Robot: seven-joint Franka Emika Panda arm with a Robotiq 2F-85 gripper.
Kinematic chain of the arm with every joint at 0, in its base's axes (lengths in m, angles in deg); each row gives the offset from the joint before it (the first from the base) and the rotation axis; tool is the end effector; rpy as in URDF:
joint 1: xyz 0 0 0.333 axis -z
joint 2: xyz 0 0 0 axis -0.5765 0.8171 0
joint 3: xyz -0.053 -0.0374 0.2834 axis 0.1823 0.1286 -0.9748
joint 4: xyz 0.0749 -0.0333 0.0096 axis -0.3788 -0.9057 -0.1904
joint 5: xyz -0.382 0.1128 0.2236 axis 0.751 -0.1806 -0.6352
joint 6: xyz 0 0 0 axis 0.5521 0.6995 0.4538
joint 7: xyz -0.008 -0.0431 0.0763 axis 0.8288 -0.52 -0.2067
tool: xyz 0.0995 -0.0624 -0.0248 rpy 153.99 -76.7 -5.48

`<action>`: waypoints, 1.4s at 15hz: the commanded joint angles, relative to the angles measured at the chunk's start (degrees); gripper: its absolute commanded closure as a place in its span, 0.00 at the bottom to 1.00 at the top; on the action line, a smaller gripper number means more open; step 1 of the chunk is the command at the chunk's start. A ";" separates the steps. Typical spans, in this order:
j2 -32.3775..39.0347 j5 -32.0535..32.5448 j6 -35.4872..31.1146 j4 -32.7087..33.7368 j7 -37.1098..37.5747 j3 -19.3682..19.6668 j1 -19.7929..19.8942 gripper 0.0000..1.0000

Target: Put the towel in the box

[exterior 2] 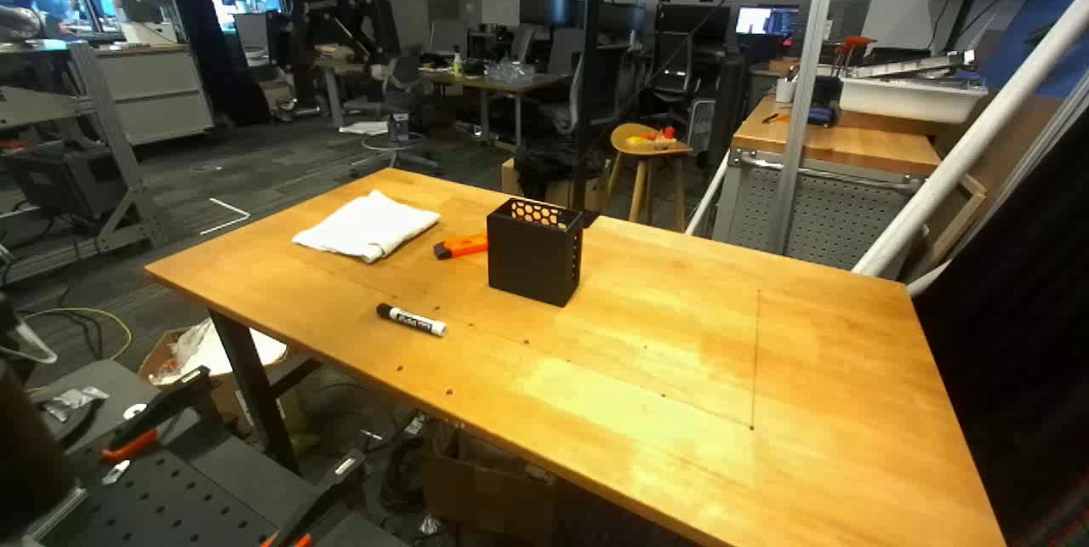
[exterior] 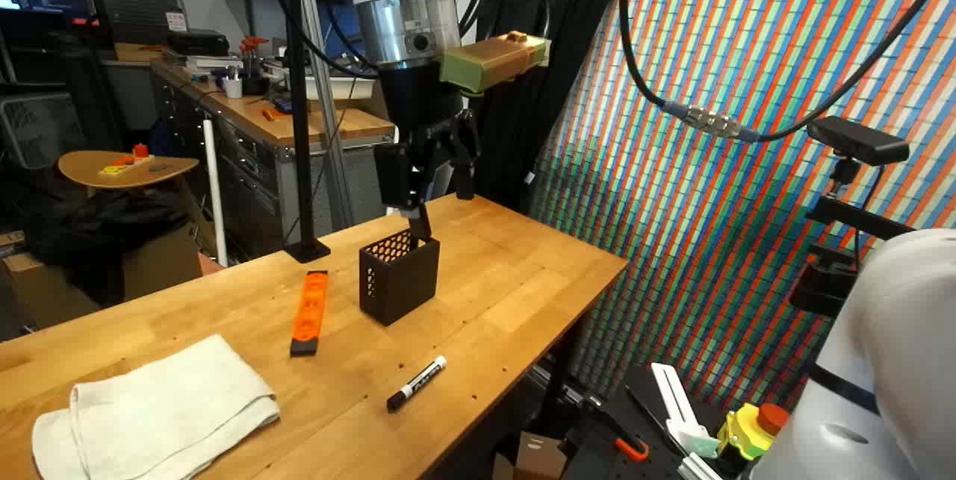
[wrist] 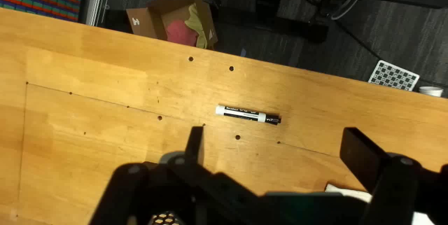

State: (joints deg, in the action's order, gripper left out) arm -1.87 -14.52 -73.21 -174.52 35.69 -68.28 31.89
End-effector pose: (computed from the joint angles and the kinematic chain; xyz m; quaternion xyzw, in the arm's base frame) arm 0.4960 0.1019 0.3696 0.9851 0.1118 -0.0921 0.0925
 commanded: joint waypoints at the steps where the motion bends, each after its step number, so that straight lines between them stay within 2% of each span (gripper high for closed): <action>1: 0.05 0.23 0.12 0.29 0.23 0.97 -1.05 0.00; 11: 0.86 -0.30 -0.74 1.08 0.13 0.53 -1.72 0.00; 16: 6.08 -0.18 -3.67 4.49 0.38 -1.90 -5.22 0.00; 21: 15.56 1.19 -7.88 12.11 -0.49 -4.40 -8.50 0.00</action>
State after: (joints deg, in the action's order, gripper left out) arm 6.89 -14.50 -79.69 -169.16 35.67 -71.83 24.75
